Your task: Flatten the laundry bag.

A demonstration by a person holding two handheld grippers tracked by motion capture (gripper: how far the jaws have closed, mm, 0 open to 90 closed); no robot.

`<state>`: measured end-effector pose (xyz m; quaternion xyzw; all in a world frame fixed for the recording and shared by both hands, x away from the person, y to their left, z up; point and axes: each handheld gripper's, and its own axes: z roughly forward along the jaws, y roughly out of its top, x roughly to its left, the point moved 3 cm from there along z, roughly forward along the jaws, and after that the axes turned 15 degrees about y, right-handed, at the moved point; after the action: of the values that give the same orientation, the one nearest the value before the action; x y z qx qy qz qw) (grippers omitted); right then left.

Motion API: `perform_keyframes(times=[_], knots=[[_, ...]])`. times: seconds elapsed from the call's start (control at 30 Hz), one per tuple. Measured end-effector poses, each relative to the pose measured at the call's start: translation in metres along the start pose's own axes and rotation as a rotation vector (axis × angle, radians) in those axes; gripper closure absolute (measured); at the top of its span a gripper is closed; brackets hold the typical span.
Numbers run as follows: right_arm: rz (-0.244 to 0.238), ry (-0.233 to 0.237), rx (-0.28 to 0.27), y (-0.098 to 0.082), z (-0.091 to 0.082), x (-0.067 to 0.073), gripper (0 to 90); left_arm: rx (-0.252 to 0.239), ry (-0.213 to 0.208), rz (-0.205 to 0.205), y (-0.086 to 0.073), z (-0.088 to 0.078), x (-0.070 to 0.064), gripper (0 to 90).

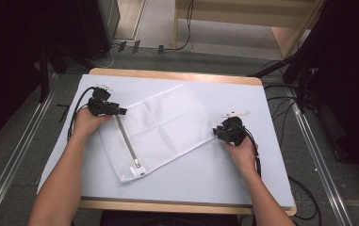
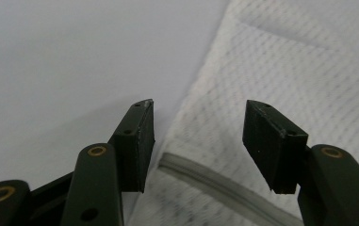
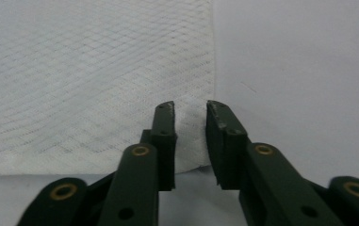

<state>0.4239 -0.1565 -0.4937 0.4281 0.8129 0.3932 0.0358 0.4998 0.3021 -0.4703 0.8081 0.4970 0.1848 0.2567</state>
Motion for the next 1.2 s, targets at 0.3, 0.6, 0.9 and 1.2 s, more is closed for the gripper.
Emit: perform_keyframes(times=[0.3,0.6,0.9,1.2], knots=[[0.012,0.037,0.014,0.002,0.000,-0.001,87.5,-0.015,0.031,0.012,-0.002,0.001,0.000,55.1],[0.025,0.025,0.014,0.006,0.000,-0.003,87.9,-0.016,0.017,-0.003,-0.007,-0.001,-0.002,79.9],[0.059,0.025,-0.020,0.012,-0.005,-0.012,88.0,0.024,-0.067,-0.062,-0.011,-0.006,-0.005,89.2],[0.089,0.027,-0.041,0.025,-0.007,-0.030,88.0,0.010,-0.091,-0.073,-0.025,-0.032,-0.013,88.9]])
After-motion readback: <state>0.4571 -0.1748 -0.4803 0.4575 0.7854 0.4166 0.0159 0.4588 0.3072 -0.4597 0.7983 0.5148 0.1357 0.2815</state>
